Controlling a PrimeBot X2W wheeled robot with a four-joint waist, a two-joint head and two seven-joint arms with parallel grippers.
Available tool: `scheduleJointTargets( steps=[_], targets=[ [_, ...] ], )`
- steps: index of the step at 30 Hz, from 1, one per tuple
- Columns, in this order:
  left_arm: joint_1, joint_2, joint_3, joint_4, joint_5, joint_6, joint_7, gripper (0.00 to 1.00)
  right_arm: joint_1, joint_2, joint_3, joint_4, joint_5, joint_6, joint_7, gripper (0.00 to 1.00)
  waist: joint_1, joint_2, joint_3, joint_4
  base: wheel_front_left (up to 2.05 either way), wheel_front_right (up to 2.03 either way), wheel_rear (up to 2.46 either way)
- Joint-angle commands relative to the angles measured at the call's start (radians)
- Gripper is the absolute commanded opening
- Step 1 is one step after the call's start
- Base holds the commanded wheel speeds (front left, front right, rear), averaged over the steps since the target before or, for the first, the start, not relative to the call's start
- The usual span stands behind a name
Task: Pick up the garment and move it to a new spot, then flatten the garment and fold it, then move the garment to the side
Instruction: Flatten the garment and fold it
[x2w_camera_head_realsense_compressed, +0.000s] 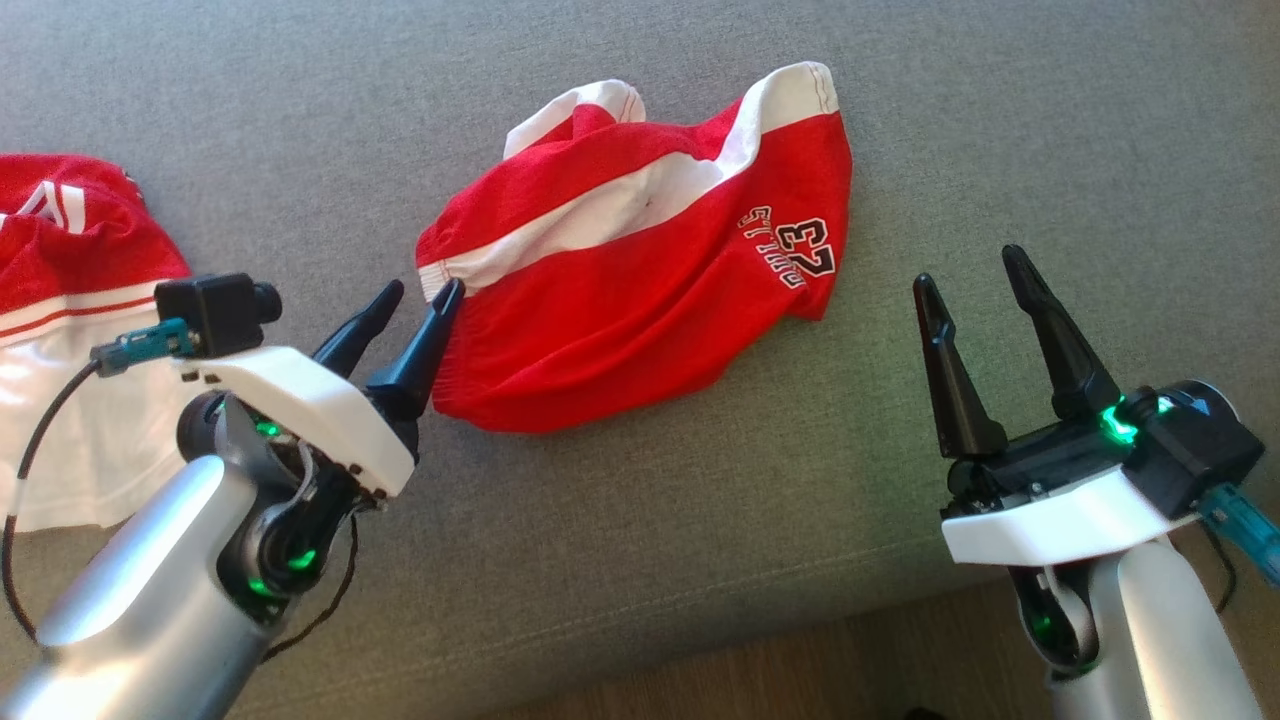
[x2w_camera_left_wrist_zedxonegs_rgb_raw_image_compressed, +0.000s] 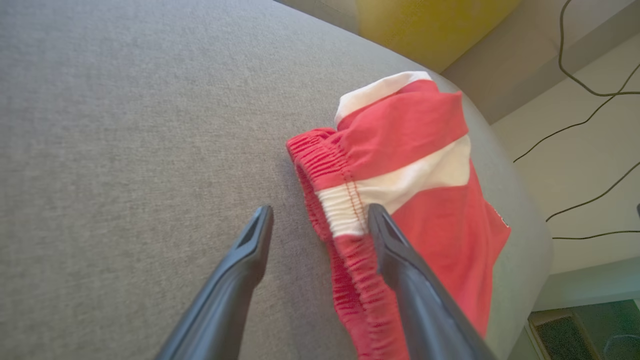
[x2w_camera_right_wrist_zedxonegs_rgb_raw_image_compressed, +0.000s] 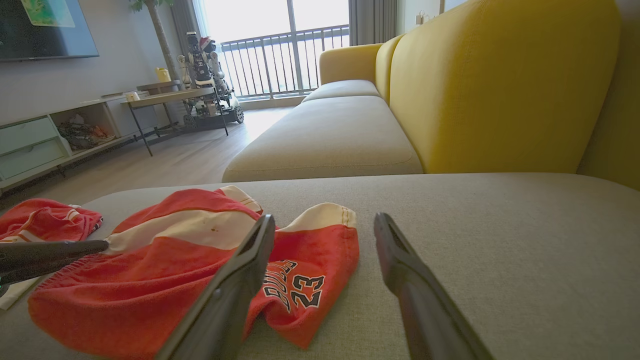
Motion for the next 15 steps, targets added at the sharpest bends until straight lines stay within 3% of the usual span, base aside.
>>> scheduleJointTargets(
  steps=[1,9,10,12,14,15],
  targets=[
    [-0.045,0.036,0.049,-0.032,-0.013,0.004,0.009,1.0,-0.018,-0.004,0.019,-0.033,0.008,0.0,-0.006,1.0,0.0,0.0,0.001,0.001,0.0,0.0,0.0],
    [-0.057,0.027,0.076,-0.04,-0.099,-0.018,0.059,1.0,-0.027,-0.004,0.027,-0.031,0.013,0.0,-0.006,1.0,0.0,0.0,0.006,-0.004,0.0,0.0,0.0],
    [-0.06,0.028,0.078,-0.039,-0.103,-0.021,0.063,0.86,-0.028,-0.004,0.028,-0.031,0.013,0.0,-0.006,1.0,0.0,0.0,0.006,-0.006,0.0,0.0,0.0],
    [-0.065,0.028,0.084,-0.038,-0.111,-0.025,0.064,0.45,-0.029,-0.004,0.029,-0.032,0.016,0.0,-0.006,1.0,0.0,0.0,0.008,-0.011,0.0,0.0,0.0],
    [-0.069,0.027,0.088,-0.039,-0.118,-0.031,0.066,0.24,-0.03,-0.004,0.029,-0.033,0.018,0.0,-0.006,1.0,0.0,0.0,0.009,-0.015,0.0,0.0,0.0],
    [-0.07,0.027,0.088,-0.04,-0.121,-0.034,0.068,0.0,-0.03,-0.004,0.029,-0.033,0.018,0.0,-0.006,1.0,0.0,0.0,0.009,-0.016,0.0,0.0,0.0]
  ],
)
